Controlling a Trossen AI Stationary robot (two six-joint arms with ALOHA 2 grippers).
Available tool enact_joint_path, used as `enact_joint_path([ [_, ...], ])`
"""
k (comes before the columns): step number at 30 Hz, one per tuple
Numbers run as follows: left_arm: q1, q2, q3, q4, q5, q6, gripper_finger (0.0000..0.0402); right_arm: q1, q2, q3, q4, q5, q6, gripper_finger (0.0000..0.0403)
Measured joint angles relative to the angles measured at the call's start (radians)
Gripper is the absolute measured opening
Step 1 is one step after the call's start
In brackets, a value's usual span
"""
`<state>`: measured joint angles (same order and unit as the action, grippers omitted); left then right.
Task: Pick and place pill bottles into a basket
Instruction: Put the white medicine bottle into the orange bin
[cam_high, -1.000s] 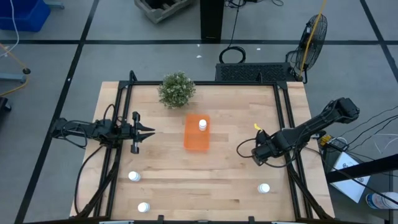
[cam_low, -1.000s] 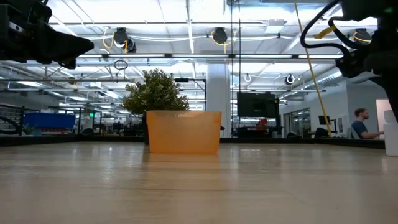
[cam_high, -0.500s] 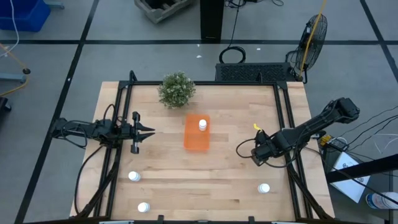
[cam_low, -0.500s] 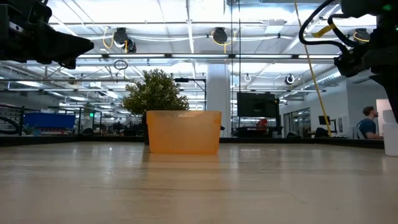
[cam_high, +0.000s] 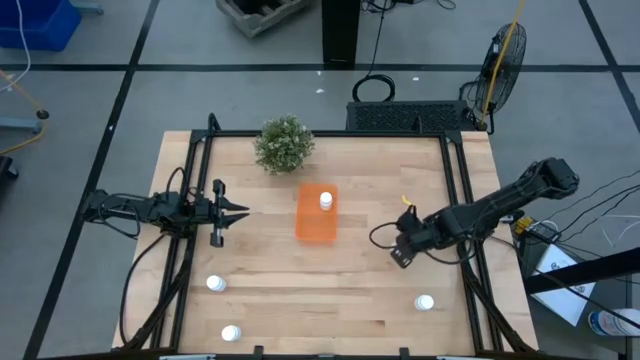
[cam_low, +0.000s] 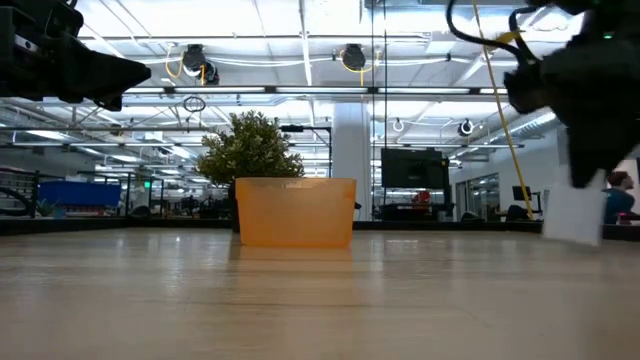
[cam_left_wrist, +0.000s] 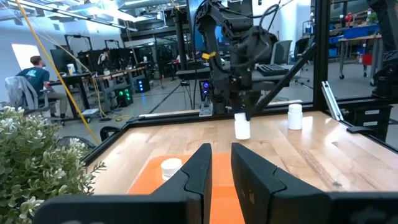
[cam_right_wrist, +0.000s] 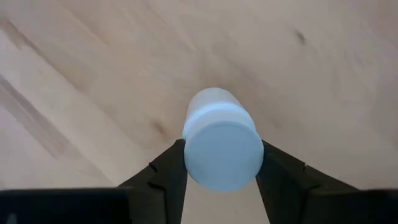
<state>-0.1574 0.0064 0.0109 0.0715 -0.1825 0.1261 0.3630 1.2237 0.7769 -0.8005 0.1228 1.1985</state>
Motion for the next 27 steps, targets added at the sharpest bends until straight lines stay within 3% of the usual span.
enact_joint_path([
  [12, 0.000, 0.000, 0.000, 0.000, 0.000, 0.000, 0.0067, -0.159, -0.001, 0.000, 0.377, 0.122, -0.350, 0.0152],
  [16, 0.000, 0.000, 0.000, 0.000, 0.000, 0.000, 0.0067, -0.207, -0.001, 0.000, 0.562, 0.168, -0.498, 0.0148],
  [27, 0.000, 0.000, 0.000, 0.000, 0.000, 0.000, 0.0067, -0.301, -0.001, 0.000, 1.120, 0.167, -0.887, 0.0148],
])
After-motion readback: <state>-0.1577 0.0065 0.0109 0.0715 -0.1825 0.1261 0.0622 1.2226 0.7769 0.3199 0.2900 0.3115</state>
